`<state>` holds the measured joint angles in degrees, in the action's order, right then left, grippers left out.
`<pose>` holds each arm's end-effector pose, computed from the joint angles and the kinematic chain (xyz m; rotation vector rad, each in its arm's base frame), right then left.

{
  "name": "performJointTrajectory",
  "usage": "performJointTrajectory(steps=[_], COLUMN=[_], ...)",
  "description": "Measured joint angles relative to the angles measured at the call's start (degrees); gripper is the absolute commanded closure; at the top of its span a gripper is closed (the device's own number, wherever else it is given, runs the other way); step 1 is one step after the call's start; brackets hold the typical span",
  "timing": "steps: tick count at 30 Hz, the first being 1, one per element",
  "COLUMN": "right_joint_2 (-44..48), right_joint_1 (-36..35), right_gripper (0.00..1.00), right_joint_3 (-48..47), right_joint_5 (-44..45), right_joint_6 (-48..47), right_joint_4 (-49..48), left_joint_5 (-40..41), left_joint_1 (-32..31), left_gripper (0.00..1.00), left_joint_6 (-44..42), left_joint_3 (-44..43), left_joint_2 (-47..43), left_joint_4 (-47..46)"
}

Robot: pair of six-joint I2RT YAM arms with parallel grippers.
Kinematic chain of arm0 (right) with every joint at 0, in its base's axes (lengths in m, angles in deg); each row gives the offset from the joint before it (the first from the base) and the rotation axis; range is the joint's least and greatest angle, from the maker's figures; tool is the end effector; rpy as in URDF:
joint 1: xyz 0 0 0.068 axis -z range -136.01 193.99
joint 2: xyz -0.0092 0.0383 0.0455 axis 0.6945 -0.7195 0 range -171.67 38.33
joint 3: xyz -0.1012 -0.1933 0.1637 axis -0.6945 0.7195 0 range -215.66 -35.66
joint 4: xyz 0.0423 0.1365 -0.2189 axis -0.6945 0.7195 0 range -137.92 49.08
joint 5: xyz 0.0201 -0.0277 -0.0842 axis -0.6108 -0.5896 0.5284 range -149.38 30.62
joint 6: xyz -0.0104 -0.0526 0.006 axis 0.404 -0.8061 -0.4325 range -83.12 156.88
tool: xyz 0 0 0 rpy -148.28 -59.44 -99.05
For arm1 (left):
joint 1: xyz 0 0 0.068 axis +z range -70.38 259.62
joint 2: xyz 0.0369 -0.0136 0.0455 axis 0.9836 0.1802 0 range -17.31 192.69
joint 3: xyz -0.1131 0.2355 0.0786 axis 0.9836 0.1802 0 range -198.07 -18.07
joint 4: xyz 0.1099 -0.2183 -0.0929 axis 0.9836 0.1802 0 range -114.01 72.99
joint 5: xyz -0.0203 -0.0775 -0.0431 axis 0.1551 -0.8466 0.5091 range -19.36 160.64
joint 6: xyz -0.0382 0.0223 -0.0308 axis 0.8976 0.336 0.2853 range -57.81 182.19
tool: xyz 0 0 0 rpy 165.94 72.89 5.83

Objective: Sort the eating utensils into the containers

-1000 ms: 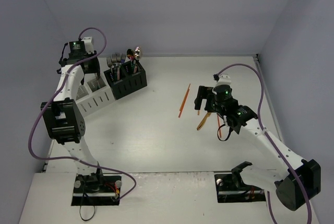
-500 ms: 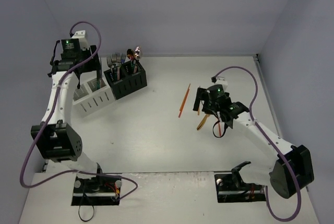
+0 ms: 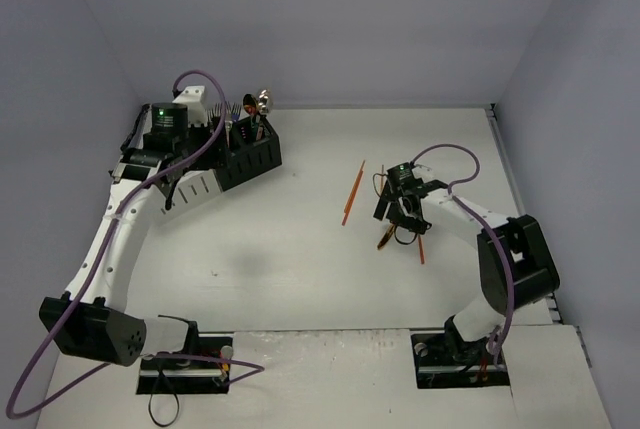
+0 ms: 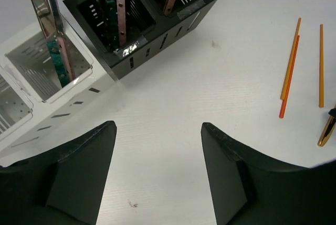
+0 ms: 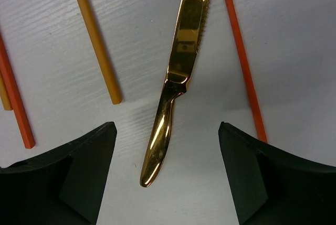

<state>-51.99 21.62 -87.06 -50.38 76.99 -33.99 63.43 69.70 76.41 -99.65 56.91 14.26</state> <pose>0.2939 0.1151 0.1832 0.4502 2.4557 0.2672 0.2725 -0.0523 0.4024 -0.0037 2.1294 -0.3834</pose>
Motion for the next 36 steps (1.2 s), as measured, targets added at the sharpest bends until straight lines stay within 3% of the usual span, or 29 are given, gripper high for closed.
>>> performJointTrajectory(steps=[8, 26, 32, 36], right_joint_2=[-6.1, -10.9, -12.1, -12.4], right_joint_1=[0.0, -0.2, -0.6, -0.8], right_gripper=[0.51, 0.72, 0.99, 1.0], right_joint_3=[-2.6, -8.1, -9.5, -10.0], right_joint_5=[0.2, 3.3, 3.0, 3.0], right_joint_6=[4.7, 6.7, 6.9, 6.9], right_joint_4=[0.0, 4.8, 5.2, 5.4], left_joint_5=[-0.2, -0.7, -0.9, -1.5], left_joint_1=[-1.4, -2.8, -3.2, -3.4], left_gripper=[0.37, 0.37, 0.37, 0.37], left_joint_6=[0.9, 1.1, 1.3, 1.5], left_joint_3=[0.9, 0.9, 0.9, 0.9], left_joint_2=[-0.5, -0.5, -0.5, -0.5], left_joint_4=[0.7, 0.9, 0.9, 0.9])
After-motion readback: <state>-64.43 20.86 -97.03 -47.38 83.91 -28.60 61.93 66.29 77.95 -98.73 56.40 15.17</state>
